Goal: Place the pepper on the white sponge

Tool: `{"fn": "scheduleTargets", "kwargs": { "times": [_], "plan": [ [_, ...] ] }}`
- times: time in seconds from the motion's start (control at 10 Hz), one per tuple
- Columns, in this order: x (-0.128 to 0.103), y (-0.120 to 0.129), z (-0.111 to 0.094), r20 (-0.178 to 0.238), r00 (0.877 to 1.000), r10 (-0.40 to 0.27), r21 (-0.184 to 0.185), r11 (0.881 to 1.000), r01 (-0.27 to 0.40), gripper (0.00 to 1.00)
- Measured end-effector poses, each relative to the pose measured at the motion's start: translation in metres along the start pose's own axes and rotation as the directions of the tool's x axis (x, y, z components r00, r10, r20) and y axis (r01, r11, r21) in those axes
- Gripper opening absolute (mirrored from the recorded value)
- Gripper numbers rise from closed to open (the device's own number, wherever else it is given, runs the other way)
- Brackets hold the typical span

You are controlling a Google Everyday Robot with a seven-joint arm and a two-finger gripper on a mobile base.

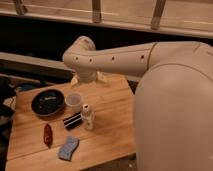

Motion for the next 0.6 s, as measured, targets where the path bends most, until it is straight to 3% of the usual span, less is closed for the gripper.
{"fn": "scheduleTargets", "kwargs": {
  "times": [0.3, 0.6],
  "plan": [
    [0.022, 0.029, -0.006, -0.046, 0.995, -0.089, -0.08, 0.993, 0.086, 1.0],
    [0.065, 0.078, -0.013, -0.083, 0.978, -0.194, -0.176, 0.968, 0.177, 1.0]
  ]
}}
